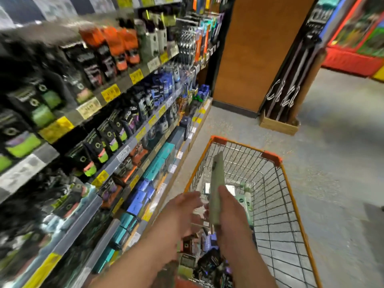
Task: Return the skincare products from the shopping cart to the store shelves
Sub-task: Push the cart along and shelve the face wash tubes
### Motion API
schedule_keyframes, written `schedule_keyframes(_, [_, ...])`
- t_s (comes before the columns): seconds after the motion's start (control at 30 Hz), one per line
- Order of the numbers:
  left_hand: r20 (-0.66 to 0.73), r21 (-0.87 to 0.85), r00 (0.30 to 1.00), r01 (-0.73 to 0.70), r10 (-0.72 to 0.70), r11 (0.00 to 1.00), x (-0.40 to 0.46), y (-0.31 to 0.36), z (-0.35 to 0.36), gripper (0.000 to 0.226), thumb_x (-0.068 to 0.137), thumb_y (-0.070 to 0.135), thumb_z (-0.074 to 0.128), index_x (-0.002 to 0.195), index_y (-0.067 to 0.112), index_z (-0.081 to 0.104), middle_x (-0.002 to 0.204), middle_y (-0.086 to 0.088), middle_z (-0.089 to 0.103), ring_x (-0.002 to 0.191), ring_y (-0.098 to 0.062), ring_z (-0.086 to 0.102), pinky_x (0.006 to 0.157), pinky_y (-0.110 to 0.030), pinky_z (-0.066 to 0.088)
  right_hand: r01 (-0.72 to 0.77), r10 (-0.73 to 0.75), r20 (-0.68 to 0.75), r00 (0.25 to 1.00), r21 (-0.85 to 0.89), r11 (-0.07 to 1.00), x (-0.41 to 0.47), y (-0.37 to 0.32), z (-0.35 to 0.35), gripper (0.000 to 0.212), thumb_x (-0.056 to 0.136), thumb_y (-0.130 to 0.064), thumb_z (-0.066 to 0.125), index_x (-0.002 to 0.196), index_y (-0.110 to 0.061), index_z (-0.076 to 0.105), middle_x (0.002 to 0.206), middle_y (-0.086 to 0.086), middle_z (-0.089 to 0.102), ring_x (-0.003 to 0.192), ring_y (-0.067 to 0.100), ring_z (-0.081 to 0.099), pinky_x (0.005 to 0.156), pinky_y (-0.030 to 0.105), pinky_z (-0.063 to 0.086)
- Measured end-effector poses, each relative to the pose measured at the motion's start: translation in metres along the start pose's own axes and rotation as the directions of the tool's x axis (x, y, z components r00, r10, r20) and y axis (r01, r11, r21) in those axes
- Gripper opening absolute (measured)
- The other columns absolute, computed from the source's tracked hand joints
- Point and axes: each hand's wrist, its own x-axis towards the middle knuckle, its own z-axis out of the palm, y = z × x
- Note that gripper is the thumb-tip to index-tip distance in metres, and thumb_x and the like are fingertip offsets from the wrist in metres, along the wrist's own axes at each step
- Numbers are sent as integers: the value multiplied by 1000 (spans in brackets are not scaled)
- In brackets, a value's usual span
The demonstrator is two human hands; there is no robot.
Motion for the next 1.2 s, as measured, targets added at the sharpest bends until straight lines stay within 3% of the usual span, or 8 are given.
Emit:
schedule_keyframes(0.13, [41, 27, 998, -49, 48, 998, -39, 27, -16, 18, 102, 24, 60, 118, 18, 68, 117, -5, 66, 87, -21, 58, 59, -31, 55, 40, -54, 100, 994, 128, 991, -42, -31, 16, 32, 104, -42, 56, 101, -16, 74, 70, -1, 73, 64, 15, 66, 63, 36, 50])
schedule_keyframes(0.27, [75, 43, 982, -179, 175, 983, -79, 50, -33, 19, 101, 28, 62, 118, 23, 68, 124, -7, 66, 95, -23, 60, 83, -48, 61, 77, -110, 181, 977, 177, 981, -79, -56, 35, 36, 106, -38, 52, 96, -10, 72, 60, 0, 65, 50, 12, 59, 58, 34, 47])
schedule_keyframes(0.5, [221, 111, 905, -394, 364, 912, -150, 84, -74, 19, 98, 35, 60, 103, 30, 77, 126, -8, 69, 121, -36, 61, 95, -52, 59, 154, -225, 404, 886, 203, 967, -140, -84, 72, 42, 109, -34, 43, 110, -6, 74, 100, 14, 79, 76, 23, 77, 58, 34, 57])
schedule_keyframes(0.67, [204, 159, 852, -515, 483, 842, -184, 97, -110, 24, 105, 27, 54, 117, 27, 74, 117, -9, 74, 99, -21, 69, 94, -50, 60, 199, -266, 553, 789, 179, 964, -184, -92, 100, 46, 111, -38, 35, 124, -15, 73, 119, 16, 75, 106, 33, 73, 74, 46, 60])
schedule_keyframes(0.77, [137, 189, 828, -561, 544, 806, -204, 100, -131, 24, 105, 28, 55, 113, 36, 76, 113, -6, 75, 89, -17, 65, 78, -41, 58, 229, -321, 611, 723, 226, 947, -207, -90, 116, 46, 109, -38, 37, 137, -12, 63, 127, 18, 71, 119, 34, 68, 86, 47, 61])
schedule_keyframes(0.97, [57, 172, 775, -629, 630, 758, -252, 110, -176, 27, 104, 22, 58, 125, 34, 70, 112, -6, 76, 86, -16, 63, 63, -29, 49, 201, -348, 663, 662, 290, 935, -254, -96, 156, 39, 108, -31, 40, 133, -11, 63, 112, 17, 76, 96, 27, 76, 63, 34, 62])
schedule_keyframes(1.13, [-32, 132, 741, -662, 671, 737, -292, 113, -218, 24, 102, 20, 61, 117, 33, 74, 100, -1, 75, 85, -14, 62, 60, -23, 51, 243, -336, 715, 614, 233, 942, -288, -92, 195, 49, 94, -43, 52, 132, -16, 66, 121, 19, 73, 110, 35, 71, 86, 54, 59])
schedule_keyframes(1.2, [-87, 155, 723, -670, 686, 726, -305, 111, -234, 20, 102, 24, 61, 111, 32, 77, 99, -3, 76, 82, -11, 63, 61, -23, 53, 267, -335, 732, 594, 213, 940, -301, -88, 211, 41, 100, -39, 48, 128, -16, 68, 117, 15, 75, 103, 28, 74, 83, 49, 59])
